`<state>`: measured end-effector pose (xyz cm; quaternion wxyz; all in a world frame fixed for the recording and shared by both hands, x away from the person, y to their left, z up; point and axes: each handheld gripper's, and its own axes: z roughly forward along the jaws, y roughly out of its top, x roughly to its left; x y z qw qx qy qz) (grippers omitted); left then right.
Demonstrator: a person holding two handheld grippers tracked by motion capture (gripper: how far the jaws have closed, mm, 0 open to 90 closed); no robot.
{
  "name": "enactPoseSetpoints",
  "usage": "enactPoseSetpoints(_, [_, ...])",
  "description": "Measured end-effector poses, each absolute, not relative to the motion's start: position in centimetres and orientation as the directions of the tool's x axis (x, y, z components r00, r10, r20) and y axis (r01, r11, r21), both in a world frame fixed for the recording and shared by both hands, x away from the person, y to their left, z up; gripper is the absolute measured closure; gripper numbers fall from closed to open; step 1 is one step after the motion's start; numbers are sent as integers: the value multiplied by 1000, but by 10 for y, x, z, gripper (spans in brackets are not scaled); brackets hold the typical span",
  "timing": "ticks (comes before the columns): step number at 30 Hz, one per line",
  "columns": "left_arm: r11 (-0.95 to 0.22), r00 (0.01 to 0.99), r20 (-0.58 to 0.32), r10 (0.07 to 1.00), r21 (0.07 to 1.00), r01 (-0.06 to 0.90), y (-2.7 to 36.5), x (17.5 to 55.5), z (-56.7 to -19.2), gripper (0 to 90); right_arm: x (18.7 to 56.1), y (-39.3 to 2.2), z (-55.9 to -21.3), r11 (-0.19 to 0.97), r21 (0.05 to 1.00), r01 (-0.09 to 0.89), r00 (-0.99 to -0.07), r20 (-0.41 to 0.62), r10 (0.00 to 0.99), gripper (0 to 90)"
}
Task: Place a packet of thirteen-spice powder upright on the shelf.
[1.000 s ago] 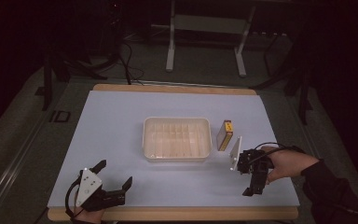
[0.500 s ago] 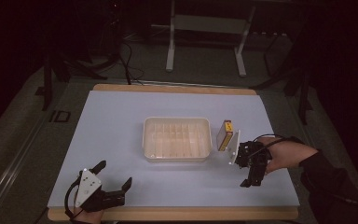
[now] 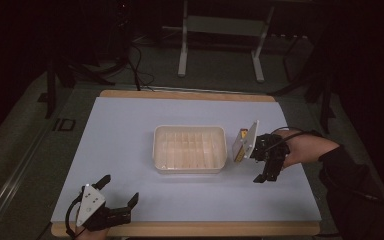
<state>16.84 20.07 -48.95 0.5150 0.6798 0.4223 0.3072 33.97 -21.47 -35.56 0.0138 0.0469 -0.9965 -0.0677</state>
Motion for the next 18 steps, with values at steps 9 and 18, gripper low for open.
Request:
enactPoseSetpoints(9, [-114, 452, -7, 892, 964, 241, 201, 163, -488, 0, 356, -213, -349, 986, 150, -75, -997, 0, -76, 212])
enactPoseSetpoints(18, [-121, 450, 4, 893, 965, 231, 201, 159, -487, 0, 380, -214, -347, 985, 166, -46, -998, -42, -39, 206])
